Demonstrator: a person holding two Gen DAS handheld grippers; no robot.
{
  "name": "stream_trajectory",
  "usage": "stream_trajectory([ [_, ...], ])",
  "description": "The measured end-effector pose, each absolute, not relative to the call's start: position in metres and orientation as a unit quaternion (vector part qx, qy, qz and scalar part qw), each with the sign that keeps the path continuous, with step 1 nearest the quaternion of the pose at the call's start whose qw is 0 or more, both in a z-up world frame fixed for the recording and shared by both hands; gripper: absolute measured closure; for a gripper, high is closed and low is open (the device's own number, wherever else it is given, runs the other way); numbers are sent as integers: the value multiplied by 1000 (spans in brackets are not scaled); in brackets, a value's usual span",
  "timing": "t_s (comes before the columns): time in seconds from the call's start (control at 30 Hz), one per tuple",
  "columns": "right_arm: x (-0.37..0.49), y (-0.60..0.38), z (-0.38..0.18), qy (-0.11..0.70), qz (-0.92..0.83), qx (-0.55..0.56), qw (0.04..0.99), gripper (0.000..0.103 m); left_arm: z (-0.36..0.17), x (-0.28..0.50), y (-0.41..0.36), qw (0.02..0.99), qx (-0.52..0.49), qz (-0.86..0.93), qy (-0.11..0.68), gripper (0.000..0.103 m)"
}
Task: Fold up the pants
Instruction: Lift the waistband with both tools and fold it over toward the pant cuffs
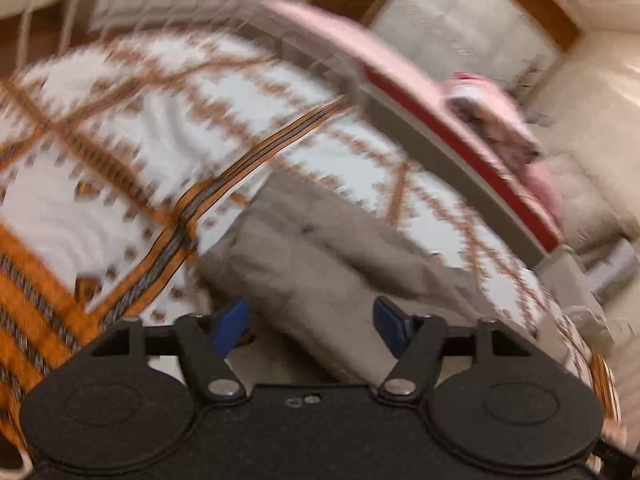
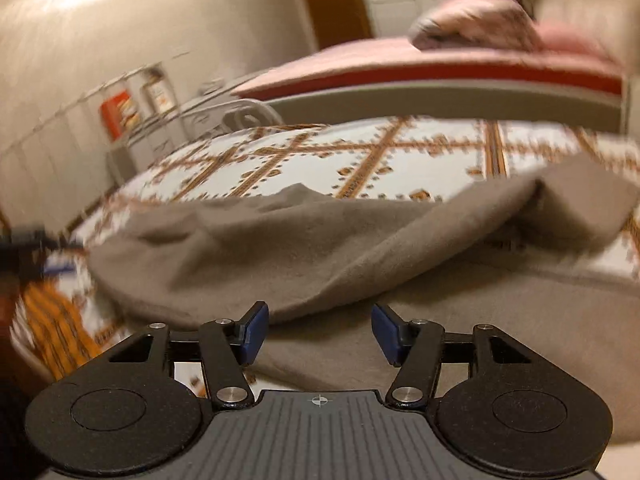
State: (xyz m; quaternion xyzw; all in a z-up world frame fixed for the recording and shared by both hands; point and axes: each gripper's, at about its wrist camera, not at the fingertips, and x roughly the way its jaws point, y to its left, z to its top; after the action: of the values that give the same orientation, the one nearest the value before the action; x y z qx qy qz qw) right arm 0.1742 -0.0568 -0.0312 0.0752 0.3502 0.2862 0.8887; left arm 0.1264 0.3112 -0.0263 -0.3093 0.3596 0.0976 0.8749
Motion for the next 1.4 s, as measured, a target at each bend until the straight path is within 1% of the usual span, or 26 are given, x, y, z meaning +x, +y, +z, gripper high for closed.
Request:
stream_trajectory([
  [0.13, 204, -65, -39, 398, 260, 173, 863, 45, -46, 130, 319, 857, -349, 115, 363, 52],
  [0.23, 221, -68, -48, 421, 250, 221, 843, 45, -56, 132, 325, 849, -373, 105, 360, 52],
  [0.27, 228, -67, -52, 430, 243, 233, 838, 45, -59, 134, 328, 846, -382, 101, 358, 54],
  [0.3, 238, -65, -58, 442, 232, 246, 831, 45, -63, 137, 331, 842, -392, 99, 357, 58],
  [0.4, 258, -64, -74, 464, 206, 281, 815, 45, -66, 144, 335, 840, -399, 99, 354, 64],
  [0.43, 263, -65, -77, 466, 207, 291, 810, 68, -65, 147, 334, 842, -396, 97, 355, 67],
  [0.47, 267, -64, -81, 470, 210, 297, 804, 90, -65, 149, 334, 844, -388, 98, 358, 75],
  [0.5, 269, -64, -83, 472, 208, 296, 804, 90, -65, 152, 333, 847, -377, 100, 361, 78],
  [0.7, 255, -62, -68, 440, 226, 254, 831, 90, -55, 147, 326, 863, -329, 98, 370, 78],
  [0.77, 249, -64, -64, 431, 229, 242, 838, 90, -50, 142, 326, 868, -326, 98, 362, 78],
  [0.8, 246, -62, -61, 428, 231, 238, 840, 90, -46, 139, 326, 871, -327, 95, 355, 81],
  [0.93, 245, -55, -55, 425, 237, 228, 844, 90, -35, 154, 331, 880, -321, 88, 340, 81],
  [0.97, 242, -58, -52, 417, 241, 233, 845, 90, -28, 160, 333, 885, -320, 83, 328, 84],
  [1.1, 228, -56, -22, 349, 270, 253, 861, 90, 7, 156, 335, 925, -290, 52, 238, 84],
  [1.13, 218, -61, -18, 329, 277, 254, 866, 90, 5, 153, 335, 928, -277, 57, 241, 83],
  [1.17, 207, -62, -22, 315, 286, 248, 871, 90, -9, 154, 337, 923, -264, 73, 269, 83],
  [1.2, 204, -56, -31, 322, 291, 227, 872, 90, -33, 159, 342, 904, -259, 88, 329, 84],
  [1.23, 208, -47, -52, 371, 284, 198, 862, 90, -63, 164, 348, 874, -267, 100, 392, 84],
  [1.27, 214, -39, -75, 432, 261, 183, 844, 90, -77, 157, 348, 875, -273, 97, 387, 82],
  [1.3, 214, -42, -94, 452, 254, 202, 831, 90, -75, 149, 345, 888, -263, 94, 366, 82],
  [1.33, 209, -49, -96, 434, 260, 225, 833, 90, -72, 147, 342, 889, -259, 96, 365, 82],
  [1.4, 206, -51, -94, 432, 259, 232, 832, 90, -70, 150, 338, 890, -246, 99, 371, 82],
])
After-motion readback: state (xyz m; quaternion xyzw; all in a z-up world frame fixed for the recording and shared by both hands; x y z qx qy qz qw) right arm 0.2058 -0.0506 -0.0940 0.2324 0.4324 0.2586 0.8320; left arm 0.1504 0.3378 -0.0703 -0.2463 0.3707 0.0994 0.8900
